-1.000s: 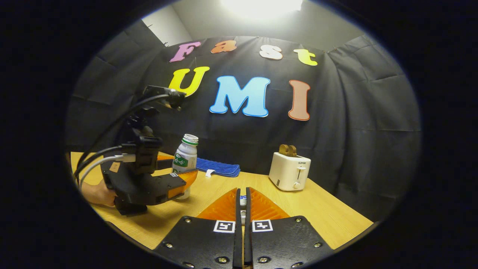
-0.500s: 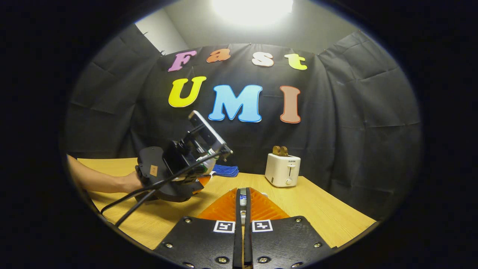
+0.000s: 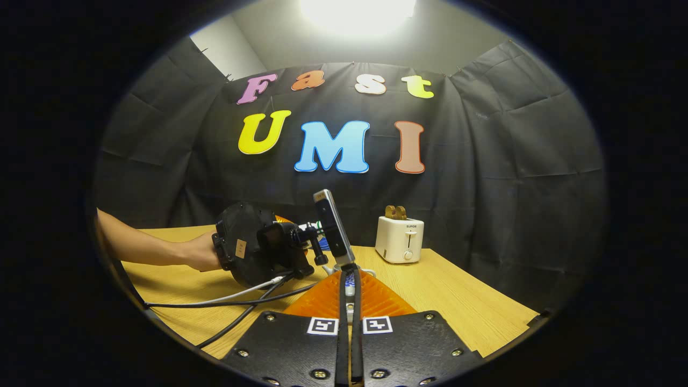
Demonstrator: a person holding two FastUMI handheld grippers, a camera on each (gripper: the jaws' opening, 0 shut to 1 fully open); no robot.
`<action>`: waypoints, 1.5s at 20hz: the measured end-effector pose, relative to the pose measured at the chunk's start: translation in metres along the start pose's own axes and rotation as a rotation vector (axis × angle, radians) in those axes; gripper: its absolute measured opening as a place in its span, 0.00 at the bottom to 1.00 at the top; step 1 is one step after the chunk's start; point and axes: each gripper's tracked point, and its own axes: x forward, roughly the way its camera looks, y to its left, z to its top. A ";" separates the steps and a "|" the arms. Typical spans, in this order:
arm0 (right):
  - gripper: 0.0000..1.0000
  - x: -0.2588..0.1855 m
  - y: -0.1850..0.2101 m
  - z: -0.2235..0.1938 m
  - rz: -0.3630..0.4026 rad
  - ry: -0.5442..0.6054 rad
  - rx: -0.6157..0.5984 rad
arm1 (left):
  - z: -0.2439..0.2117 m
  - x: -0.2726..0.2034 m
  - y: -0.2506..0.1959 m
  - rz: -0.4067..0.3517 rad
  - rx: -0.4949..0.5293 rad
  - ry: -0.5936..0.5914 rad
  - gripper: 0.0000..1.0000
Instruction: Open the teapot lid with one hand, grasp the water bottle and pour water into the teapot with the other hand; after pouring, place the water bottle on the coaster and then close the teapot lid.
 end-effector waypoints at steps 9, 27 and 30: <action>0.02 -0.002 -0.008 0.002 -0.015 -0.009 0.007 | 0.003 0.001 -0.004 -0.027 0.098 0.006 0.82; 0.02 -0.017 -0.027 -0.001 -0.044 0.001 0.022 | 0.017 -0.002 -0.008 -0.055 0.429 -0.046 0.82; 0.02 -0.019 -0.029 0.002 -0.048 -0.009 0.023 | 0.020 -0.004 -0.002 -0.042 0.463 -0.051 0.82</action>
